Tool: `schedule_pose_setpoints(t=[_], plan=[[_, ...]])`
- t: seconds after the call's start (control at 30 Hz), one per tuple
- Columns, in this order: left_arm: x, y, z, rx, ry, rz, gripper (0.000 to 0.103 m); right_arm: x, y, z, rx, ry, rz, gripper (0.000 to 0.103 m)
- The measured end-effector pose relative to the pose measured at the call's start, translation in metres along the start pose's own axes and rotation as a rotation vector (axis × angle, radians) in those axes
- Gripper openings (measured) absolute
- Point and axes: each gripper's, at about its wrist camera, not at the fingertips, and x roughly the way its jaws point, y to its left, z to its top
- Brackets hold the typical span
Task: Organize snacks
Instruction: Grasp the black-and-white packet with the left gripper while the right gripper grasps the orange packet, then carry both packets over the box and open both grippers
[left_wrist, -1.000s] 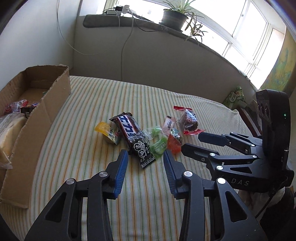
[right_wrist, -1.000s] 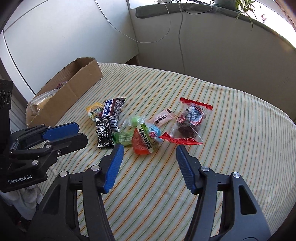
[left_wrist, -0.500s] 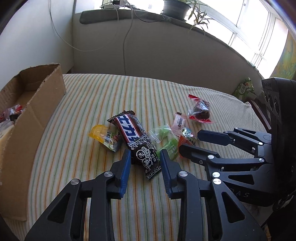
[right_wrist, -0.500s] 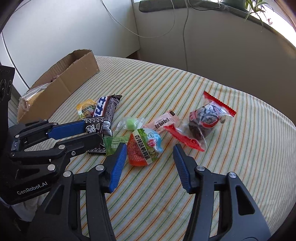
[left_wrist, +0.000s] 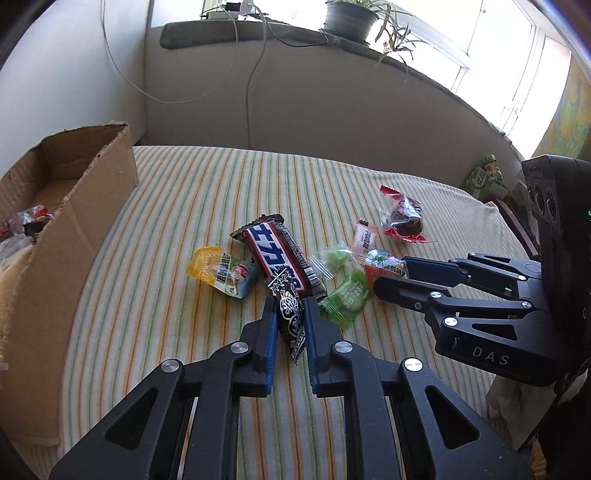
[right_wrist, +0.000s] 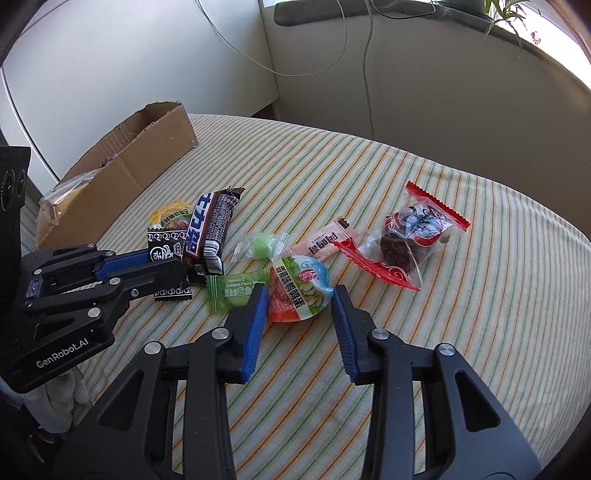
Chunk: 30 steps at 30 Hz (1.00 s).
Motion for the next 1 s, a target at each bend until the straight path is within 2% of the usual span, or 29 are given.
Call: schedule_pose_setpoints(t=[0.37,0.53,1.0], plan=[[-0.014,0.004,-0.01,-0.009,-0.026,-0.012,0.009,-0.013,0.0,-0.009,0.008,-0.017,-0.007,0.036],[-0.032,0.009,-0.009,-0.023,-0.063,-0.024,0.009,-0.026,0.003,-0.011,0.011,-0.04,-0.004,0.035],[-0.085,0.041,0.002,-0.062,-0.186,0.014,0.009,-0.055,0.041,0.016,-0.052,-0.117,0.014,0.035]])
